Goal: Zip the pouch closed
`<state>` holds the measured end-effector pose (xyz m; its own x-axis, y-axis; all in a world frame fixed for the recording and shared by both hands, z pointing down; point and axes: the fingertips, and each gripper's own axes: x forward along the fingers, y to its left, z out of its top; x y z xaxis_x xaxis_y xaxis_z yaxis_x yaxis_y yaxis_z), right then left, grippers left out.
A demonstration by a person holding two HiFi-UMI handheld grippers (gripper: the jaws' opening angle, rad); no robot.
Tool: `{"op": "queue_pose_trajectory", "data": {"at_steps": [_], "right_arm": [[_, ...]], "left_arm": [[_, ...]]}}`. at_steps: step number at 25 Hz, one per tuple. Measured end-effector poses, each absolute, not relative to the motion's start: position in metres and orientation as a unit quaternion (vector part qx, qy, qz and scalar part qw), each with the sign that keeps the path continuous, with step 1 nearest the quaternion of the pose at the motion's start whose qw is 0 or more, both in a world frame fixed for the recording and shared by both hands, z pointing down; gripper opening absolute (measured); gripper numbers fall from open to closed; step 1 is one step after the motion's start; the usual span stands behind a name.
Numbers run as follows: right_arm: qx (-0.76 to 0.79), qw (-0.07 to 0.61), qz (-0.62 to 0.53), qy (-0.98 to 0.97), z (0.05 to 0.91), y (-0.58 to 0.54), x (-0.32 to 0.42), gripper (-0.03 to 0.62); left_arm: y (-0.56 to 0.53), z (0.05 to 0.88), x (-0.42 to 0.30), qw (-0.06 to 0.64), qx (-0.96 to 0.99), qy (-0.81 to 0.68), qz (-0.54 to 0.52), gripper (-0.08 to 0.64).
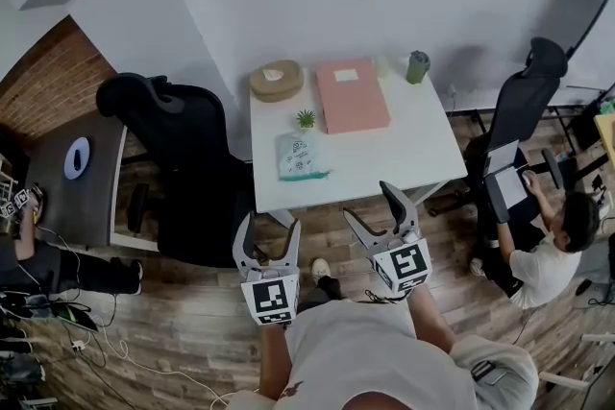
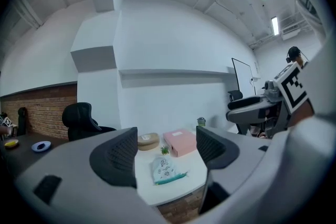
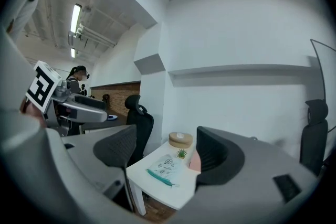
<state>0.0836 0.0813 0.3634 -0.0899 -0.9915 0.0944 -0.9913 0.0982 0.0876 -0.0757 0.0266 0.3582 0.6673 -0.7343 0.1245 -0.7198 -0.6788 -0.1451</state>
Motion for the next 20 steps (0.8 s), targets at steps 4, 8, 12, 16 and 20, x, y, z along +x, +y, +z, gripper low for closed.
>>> {"op": "queue_pose_trajectory", "data": {"at_steps": [4,8,12,16,20], "right_arm": [[0.679,0.070,0.001,-0.731,0.363,0.051,0.087,0.360],[0.685,0.074,0.007,-0.724,0.366,0.024,0.092,0.357],[0.692,0.079,0.007,-0.718,0.370,0.003,0.094,0.357],[0.699,0.087,0.009,-0.710,0.374,-0.015,0.100,0.354],[0.705,0.093,0.017,-0.703,0.382,-0.025,0.110,0.348]], "left_arm": [[-0.007,0.360,-0.072,0.039,-0.916,0.390,-0.086,0.347],[-0.038,0.361,-0.066,0.039,-0.920,0.381,-0.086,0.345],[-0.062,0.365,-0.062,0.037,-0.924,0.371,-0.085,0.344],[-0.084,0.374,-0.056,0.030,-0.927,0.363,-0.088,0.341],[-0.098,0.381,-0.048,0.021,-0.929,0.357,-0.090,0.337]]}}
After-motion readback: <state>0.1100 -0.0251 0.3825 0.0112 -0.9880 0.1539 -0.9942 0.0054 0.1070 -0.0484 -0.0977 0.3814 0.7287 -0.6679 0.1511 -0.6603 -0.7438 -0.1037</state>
